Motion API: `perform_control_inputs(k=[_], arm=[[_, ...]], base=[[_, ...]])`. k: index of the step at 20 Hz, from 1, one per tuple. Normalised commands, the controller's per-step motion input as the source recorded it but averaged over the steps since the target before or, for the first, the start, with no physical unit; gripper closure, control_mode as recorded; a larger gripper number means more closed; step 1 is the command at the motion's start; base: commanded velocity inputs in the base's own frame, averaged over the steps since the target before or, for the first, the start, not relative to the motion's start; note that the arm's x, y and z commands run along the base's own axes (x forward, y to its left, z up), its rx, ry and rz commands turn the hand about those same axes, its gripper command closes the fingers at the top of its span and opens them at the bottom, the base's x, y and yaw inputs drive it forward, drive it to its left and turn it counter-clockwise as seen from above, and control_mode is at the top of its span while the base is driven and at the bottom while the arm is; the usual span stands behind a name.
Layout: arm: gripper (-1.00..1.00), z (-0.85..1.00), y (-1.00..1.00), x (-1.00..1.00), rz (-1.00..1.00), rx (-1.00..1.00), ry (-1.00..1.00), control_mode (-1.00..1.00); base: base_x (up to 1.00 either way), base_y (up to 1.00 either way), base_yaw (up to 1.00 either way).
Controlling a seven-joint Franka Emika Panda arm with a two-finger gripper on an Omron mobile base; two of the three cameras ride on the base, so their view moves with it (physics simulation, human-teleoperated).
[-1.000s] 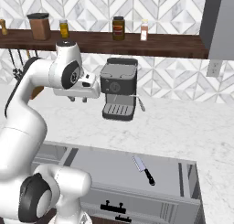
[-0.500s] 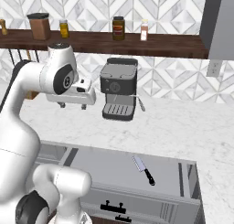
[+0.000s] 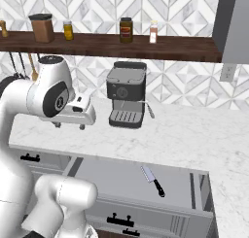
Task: Pick up the knife from the drawer and place it on the cutting board. Then place the meat from the plate to the cutting board.
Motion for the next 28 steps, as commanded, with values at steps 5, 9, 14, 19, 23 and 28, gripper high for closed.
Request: perform_control_inputs(k=[5, 9, 14, 19, 23, 28], arm=[[-1.0, -0.01, 0.0, -0.49, 0.0, 0.0, 0.0, -1.0], [-1.0, -0.01, 0.0, -0.24, 0.0, 0.0, 0.0, 1.0], [-1.0, 0.0, 0.0, 0.0, 0.0, 0.0, 0.0, 1.0], [-1.0, 0.0, 0.0, 0.0, 0.0, 0.0, 0.0, 1.0], [-1.0, 0.0, 0.0, 0.0, 0.0, 0.0, 0.0, 1.0], [-1.0, 0.0, 0.0, 0.0, 0.0, 0.0, 0.0, 1.0]], base=[[0.0, 0.0, 0.0], [-0.2, 0.02, 0.0], [-0.27, 0.27, 0.0], [0.0, 0.82, -0.16], [0.0, 0.85, -0.34], [0.01, 0.56, -0.41]])
